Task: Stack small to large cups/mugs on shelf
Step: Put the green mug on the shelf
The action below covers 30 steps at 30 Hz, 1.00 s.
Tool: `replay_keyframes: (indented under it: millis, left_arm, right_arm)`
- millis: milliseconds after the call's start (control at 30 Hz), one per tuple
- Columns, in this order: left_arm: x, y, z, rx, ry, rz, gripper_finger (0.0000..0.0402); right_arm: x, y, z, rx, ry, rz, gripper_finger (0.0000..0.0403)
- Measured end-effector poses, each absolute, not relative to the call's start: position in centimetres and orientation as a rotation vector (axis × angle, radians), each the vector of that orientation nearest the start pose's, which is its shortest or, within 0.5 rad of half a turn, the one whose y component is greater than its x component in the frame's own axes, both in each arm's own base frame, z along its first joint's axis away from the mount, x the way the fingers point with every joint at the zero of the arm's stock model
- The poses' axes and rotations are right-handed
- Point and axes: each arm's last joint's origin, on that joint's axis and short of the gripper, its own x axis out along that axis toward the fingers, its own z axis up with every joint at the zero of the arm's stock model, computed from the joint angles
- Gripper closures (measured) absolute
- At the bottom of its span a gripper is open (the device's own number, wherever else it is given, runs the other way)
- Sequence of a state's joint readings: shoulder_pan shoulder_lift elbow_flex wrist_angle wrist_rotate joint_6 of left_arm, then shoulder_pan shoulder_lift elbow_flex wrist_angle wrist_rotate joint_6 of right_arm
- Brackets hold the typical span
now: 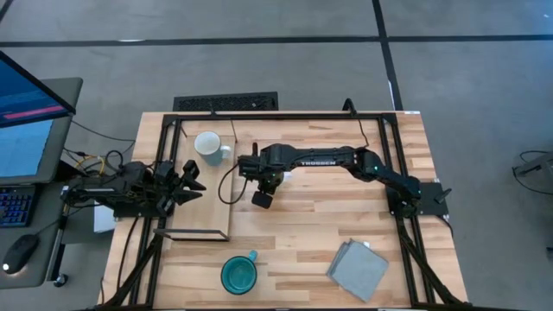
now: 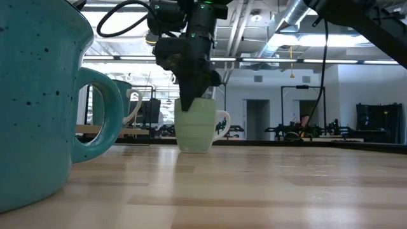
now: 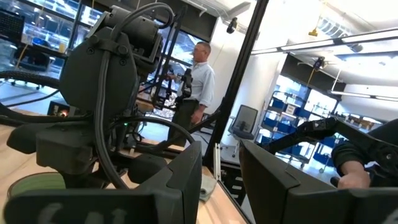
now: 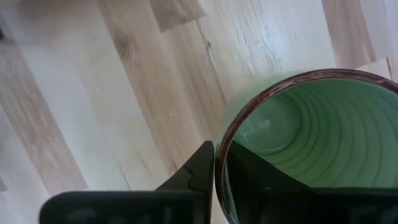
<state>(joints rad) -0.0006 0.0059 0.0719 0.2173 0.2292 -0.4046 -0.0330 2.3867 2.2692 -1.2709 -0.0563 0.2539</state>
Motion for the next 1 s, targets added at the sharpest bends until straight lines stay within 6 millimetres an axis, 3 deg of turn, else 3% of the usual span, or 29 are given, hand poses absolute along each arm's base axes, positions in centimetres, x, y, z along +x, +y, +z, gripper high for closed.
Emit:
replay_keyframes:
  millis: [300, 700, 1000]
  left_arm:
    - [8.9, -0.7, 20.8, -0.368, -0.231, -0.282, 0.0304]
    - [8.9, -0.7, 20.8, -0.347, -0.233, -0.279, 0.0304]
    - [8.9, -0.7, 20.8, -0.326, -0.235, -0.276, 0.0304]
  right_arm:
    - [48.0, -1.4, 22.0, 0.282, 1.383, -0.164, 0.0303]
    - [48.0, -1.4, 22.1, 0.274, 1.385, -0.158, 0.0224]
    - [47.9, -1.8, 24.6, 0.266, 1.334, -0.149, 0.0204]
